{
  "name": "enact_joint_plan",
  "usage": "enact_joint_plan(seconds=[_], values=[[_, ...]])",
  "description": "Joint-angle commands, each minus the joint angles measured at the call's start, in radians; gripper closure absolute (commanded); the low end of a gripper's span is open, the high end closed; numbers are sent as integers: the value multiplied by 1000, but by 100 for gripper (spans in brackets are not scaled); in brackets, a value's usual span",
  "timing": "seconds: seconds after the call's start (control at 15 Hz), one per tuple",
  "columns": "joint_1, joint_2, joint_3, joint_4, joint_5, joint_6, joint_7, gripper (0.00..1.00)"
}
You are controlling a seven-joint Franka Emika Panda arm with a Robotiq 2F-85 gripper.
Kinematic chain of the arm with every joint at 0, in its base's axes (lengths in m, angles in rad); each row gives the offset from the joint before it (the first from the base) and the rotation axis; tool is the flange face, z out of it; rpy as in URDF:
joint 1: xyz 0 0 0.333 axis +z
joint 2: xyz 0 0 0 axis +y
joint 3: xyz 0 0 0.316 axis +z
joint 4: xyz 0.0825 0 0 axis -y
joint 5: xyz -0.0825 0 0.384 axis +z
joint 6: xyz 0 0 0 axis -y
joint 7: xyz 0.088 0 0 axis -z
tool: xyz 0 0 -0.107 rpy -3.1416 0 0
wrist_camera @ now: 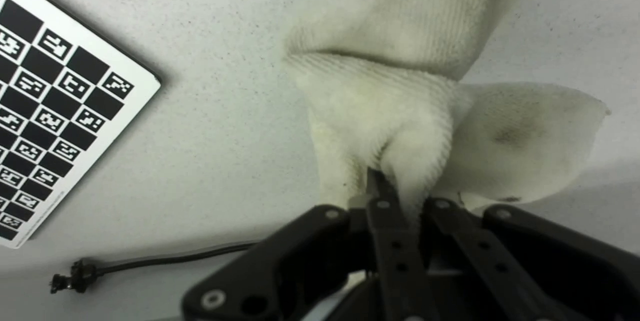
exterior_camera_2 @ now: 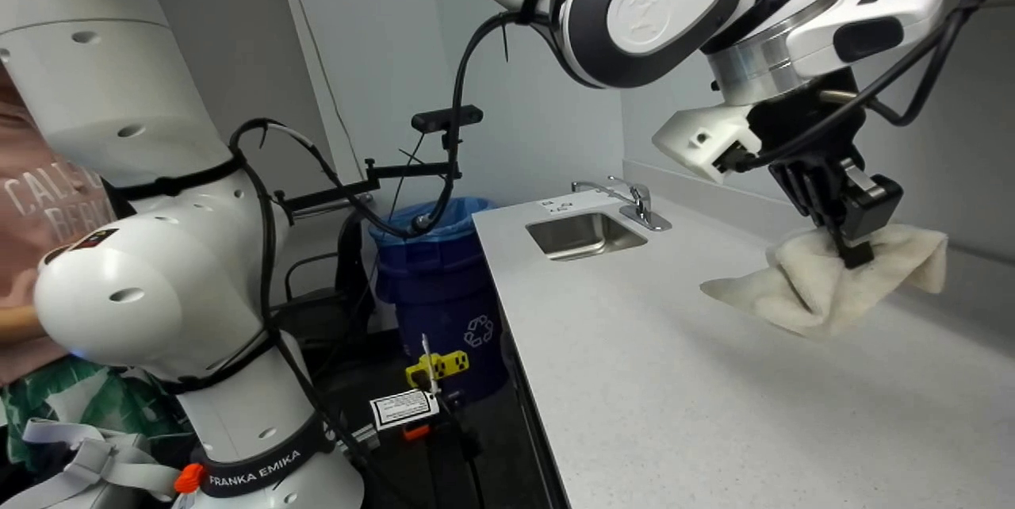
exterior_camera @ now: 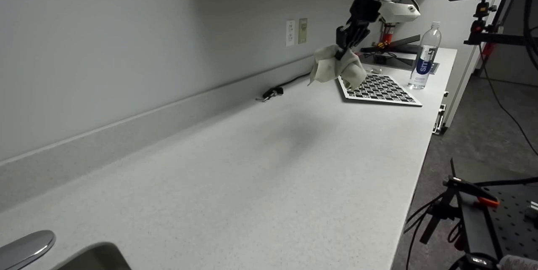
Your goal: Wipe the counter top using the cloth
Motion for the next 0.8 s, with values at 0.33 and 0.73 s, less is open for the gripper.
enact_joint_plan(seconds=[0.33,0.73], values=[[0,6,-9,1,1,5,1,92],[-15,31,-20,10,-19,14,47,98]])
